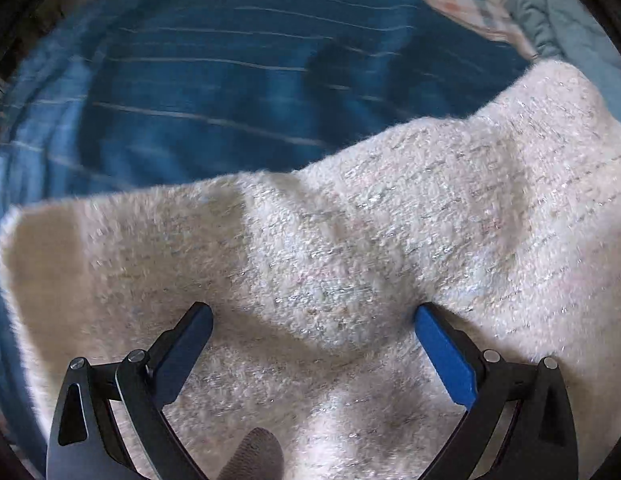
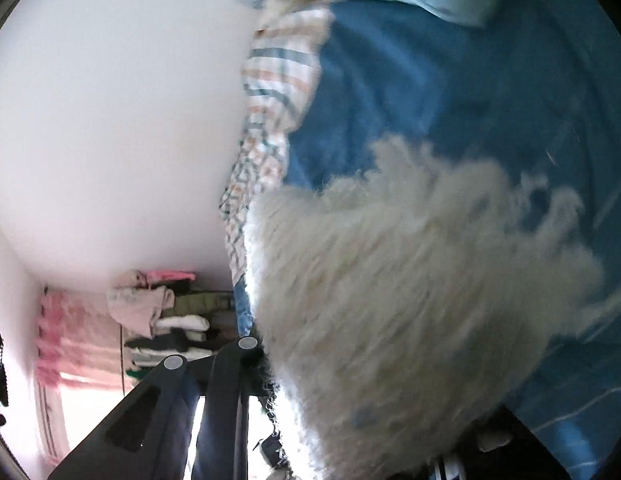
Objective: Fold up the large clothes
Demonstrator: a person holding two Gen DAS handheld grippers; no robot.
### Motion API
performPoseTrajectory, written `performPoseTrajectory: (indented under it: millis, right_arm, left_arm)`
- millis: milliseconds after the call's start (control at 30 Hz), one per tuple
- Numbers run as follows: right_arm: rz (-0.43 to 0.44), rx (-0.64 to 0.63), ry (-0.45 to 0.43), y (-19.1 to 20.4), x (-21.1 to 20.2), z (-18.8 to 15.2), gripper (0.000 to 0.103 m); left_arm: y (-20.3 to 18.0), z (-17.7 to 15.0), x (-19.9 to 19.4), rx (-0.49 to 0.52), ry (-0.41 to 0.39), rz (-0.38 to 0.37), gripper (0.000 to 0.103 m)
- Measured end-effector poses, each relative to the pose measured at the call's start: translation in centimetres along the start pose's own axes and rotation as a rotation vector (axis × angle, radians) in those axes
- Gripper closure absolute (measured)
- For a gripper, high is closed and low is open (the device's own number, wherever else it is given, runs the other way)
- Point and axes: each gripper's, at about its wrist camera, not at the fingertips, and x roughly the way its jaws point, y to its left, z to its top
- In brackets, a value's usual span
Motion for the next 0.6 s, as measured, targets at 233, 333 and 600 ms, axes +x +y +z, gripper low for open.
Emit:
performPoseTrajectory:
  millis: [233, 333, 600]
  right_arm:
    - [-0.045, -0.244, 0.114, 6.4, 0.1, -0.9, 0.083]
    - [-0.016, -0.343, 0.204, 9.9, 1.8, -5.9, 0.083]
    - [-0.053, -0.605, 0.517, 13.8, 13.6, -23.2, 0.084]
  left_arm:
    - [5.2, -0.7, -3.8, -0.211, 0.002, -0.135, 0.000]
    - [11.4, -4.1, -8.4, -0.340, -0.036, -0.096, 0.000]
    - [26.4, -20.1, -16.3, -0.662, -0.050, 0.177, 0.000]
